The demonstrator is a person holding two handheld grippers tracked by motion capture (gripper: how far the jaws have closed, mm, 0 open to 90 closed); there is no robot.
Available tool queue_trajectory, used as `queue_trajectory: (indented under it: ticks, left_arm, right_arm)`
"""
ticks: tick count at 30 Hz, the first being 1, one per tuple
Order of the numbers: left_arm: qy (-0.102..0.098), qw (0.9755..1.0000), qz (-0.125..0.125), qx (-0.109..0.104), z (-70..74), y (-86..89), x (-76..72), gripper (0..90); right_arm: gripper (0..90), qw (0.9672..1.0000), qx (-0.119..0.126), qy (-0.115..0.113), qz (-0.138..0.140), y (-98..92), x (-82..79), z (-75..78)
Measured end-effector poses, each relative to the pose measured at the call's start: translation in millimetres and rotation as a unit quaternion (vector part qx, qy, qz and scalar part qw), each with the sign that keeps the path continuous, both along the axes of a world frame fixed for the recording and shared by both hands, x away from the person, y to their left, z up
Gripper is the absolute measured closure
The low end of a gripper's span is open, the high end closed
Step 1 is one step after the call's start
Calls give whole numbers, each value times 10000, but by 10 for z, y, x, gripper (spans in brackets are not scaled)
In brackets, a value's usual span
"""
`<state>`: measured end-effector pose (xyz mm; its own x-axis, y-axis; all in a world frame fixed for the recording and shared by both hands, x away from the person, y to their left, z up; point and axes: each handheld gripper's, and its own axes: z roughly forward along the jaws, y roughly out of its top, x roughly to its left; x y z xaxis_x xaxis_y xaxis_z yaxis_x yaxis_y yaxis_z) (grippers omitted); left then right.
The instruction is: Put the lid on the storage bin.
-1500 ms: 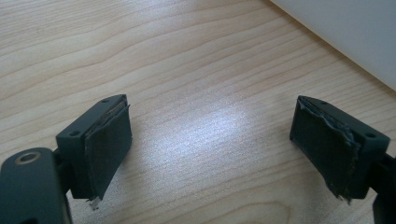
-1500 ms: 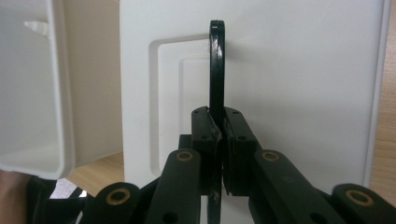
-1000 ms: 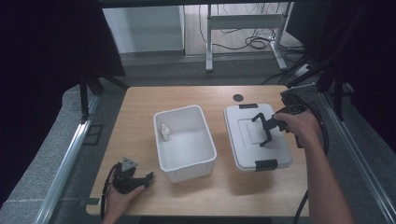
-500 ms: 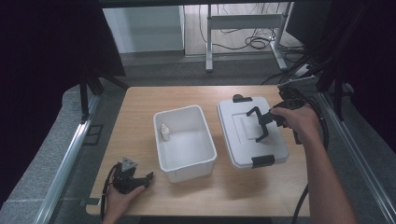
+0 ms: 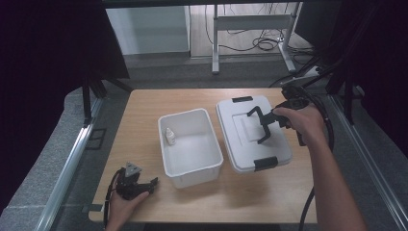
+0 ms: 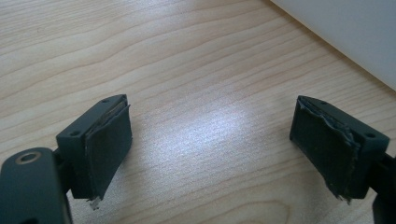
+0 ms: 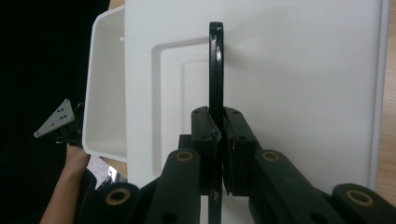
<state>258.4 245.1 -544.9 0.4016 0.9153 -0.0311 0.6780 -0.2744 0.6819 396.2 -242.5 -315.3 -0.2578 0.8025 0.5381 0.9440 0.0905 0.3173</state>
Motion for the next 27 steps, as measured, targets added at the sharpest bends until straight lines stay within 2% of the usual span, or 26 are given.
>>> queue_trajectory:
  ticks: [14,27]
  left_arm:
    - [8,10000,-14,13,1,2,0,128]
    - [1,10000,7,-15,-2,-2,-1,128]
  right_arm:
    - [848,10000,-49,20,71,203,15,96]
    - [849,9997,-114,67,197,556,74,159]
